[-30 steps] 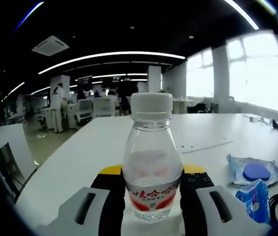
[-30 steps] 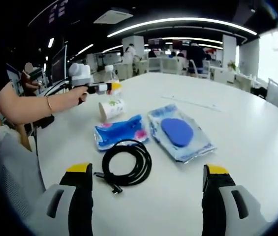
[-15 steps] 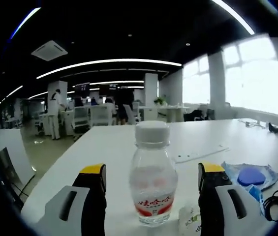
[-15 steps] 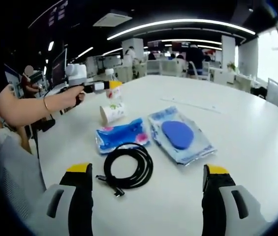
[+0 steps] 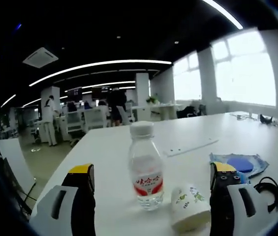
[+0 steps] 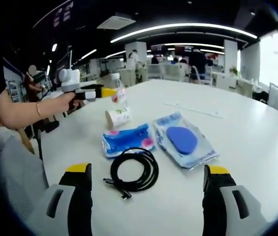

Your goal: Arrange the tabletop items into an orderly group along one side of the table until the central work area is clear of visible clutter.

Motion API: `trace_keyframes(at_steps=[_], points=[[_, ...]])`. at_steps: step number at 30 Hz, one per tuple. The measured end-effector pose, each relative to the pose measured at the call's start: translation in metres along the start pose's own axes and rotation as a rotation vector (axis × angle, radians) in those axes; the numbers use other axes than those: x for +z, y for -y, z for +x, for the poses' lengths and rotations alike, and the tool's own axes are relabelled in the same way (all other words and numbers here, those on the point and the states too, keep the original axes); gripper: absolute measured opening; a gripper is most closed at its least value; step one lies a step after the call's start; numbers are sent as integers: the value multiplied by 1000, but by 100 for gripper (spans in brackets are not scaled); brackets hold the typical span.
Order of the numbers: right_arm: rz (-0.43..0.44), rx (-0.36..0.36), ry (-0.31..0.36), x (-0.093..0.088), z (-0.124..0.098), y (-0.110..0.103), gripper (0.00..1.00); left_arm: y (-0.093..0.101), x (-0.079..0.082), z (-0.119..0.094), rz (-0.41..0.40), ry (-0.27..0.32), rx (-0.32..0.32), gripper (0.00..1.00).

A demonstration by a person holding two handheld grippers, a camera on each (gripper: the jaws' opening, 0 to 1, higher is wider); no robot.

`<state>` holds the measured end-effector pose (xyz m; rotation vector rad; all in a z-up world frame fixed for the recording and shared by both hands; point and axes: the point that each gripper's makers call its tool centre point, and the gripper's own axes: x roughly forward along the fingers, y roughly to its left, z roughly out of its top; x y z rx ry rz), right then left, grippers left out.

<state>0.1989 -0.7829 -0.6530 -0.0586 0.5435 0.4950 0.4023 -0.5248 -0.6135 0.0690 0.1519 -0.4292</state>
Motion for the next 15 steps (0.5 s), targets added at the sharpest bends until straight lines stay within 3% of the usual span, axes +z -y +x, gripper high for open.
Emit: trace_keyframes(at_steps=[9,15], points=[[-7,32,-6,-1,1,-15,92,17,-18,-15,59,-47,-46,100],[-15,42,-5,0,3,-19,92,17,-33,-21,77,-85,-52,94]])
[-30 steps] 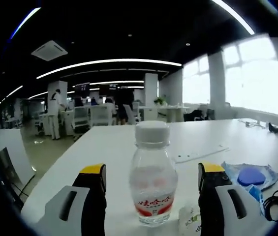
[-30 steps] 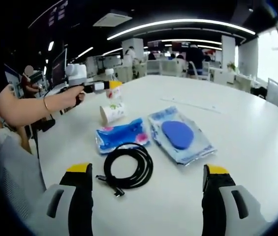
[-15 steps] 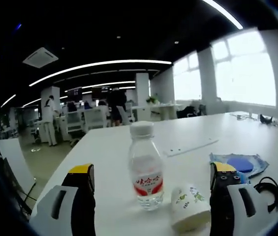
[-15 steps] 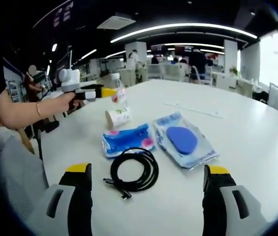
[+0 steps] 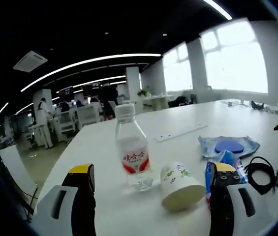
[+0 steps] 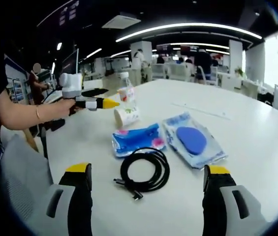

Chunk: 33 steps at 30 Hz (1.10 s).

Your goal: Arrange the tabletop items into an orderly group along one side of the table until the central work area is clear of visible clutter.

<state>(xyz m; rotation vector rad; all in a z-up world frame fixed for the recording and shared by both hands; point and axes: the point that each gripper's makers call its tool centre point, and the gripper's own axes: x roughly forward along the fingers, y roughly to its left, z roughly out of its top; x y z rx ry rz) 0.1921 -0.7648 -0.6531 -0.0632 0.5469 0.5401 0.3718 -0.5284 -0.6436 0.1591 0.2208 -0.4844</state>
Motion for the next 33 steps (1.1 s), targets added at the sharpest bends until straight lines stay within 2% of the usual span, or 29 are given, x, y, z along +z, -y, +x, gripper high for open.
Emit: trace_keyframes(at_steps=[2,8,15,18,21,23,25,33], points=[[0,0,1,1,0,0,92,-3,-8,0,6,-25,2,90],[-5,-3,-1,2,1,2,92,-7,-21,-2,-4,-51,3,83],[-12,-3,-12,-1,2,3,92,0,-37,0,-1,-98,-26,71],[-18,-2,-15,-1,2,3,92,4,-37,3,-55,-91,-45,62],[-23,0,-13,0,3,2,92,4,-44,8,-52,-120,-40,58],[-23,4,-14,0,4,1,92,6,-46,11,-79,-135,-51,53],[-27,5,-15,0,5,1,92,7,-48,13,-75,-137,-50,51],[-30,3,-9,2,6,1,92,13,-51,16,-49,-144,-64,32]])
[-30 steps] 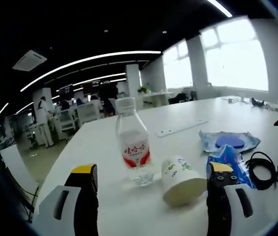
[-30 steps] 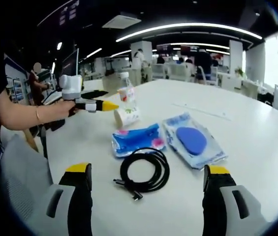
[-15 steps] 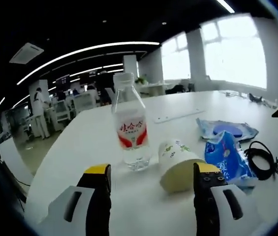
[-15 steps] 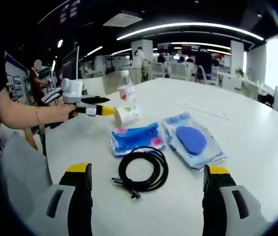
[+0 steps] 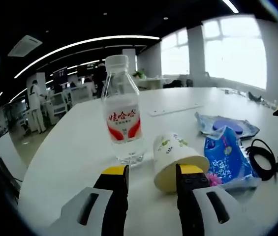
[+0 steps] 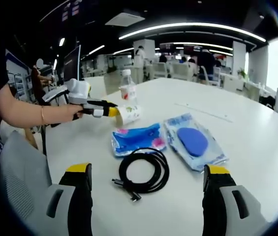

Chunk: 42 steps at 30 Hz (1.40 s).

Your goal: Arrange the tabletop items into an orderly group along one side of the table until the central work area is clear of visible clutter.

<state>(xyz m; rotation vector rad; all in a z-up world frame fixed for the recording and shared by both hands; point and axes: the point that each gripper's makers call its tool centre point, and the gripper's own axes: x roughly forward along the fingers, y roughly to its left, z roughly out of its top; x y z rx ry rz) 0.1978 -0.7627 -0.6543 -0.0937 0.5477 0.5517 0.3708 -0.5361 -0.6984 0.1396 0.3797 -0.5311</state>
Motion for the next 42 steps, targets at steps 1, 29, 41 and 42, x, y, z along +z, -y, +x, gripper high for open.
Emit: trace_keyframes(at_steps=[1,29,41,42], points=[[1,0,2,1,0,0,92,1,0,0,7,-2,0,31],[-22,7,6,3,-1,-2,93,8,18,-22,26,-24,-77,0],[-72,32,19,13,-4,-10,93,48,41,-58,95,-58,-245,0],[-76,34,23,15,-4,-11,93,52,43,-61,101,-56,-257,0]])
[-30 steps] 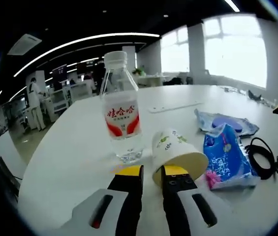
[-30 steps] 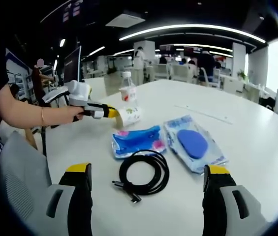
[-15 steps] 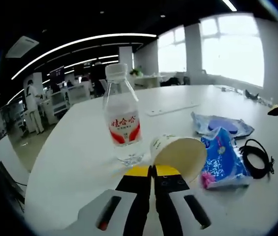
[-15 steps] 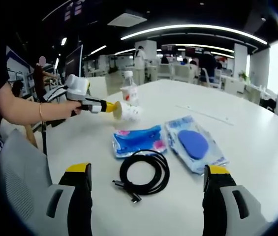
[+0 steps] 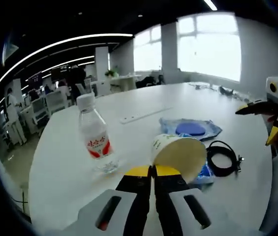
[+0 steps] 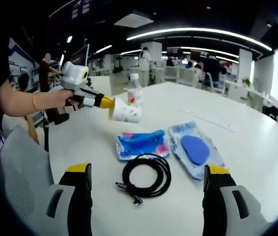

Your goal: Arrange the tabletop items into an orderly group along one side of the table until the central work area is clear of visible clutter.

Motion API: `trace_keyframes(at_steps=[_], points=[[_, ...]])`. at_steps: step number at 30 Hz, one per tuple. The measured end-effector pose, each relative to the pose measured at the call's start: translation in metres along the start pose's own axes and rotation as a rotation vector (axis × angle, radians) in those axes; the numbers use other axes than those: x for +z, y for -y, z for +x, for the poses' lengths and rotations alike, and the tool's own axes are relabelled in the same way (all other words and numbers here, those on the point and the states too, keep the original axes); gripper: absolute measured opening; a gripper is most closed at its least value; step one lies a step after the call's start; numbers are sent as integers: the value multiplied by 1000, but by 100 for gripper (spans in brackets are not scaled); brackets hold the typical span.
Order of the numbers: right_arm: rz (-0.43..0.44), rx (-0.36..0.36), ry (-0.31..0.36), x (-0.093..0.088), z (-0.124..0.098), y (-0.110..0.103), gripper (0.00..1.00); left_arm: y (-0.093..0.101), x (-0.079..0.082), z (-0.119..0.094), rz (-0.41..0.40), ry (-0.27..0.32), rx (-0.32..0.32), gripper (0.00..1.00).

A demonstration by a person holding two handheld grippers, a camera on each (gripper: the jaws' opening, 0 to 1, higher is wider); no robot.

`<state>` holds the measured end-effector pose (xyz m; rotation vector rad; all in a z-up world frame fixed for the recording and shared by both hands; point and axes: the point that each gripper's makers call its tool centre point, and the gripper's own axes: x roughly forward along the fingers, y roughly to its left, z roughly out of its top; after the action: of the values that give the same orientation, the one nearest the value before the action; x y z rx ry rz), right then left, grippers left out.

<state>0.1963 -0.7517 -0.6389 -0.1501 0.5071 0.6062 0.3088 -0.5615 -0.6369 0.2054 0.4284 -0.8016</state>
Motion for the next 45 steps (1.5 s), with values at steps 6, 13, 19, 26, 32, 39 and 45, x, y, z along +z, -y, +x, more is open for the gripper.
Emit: trace_keyframes(at_steps=[6,13,19,26,32,39,45], points=[[-24,16,13,6,-1,-6,92,23,8,-12,43,-17,-64,0],[-62,47,43,14,0,-15,92,48,14,-21,84,-36,-129,0],[-121,84,80,25,4,-25,89,65,13,-26,43,-71,-194,0],[-141,137,117,34,10,-35,83,82,13,-32,28,-97,-246,0],[-133,197,129,37,16,-46,79,95,17,-39,35,-118,-290,0],[-181,254,120,35,19,-61,74,108,18,-45,48,-147,-340,0],[-249,294,127,36,18,-77,66,116,22,-50,44,-160,-373,0]])
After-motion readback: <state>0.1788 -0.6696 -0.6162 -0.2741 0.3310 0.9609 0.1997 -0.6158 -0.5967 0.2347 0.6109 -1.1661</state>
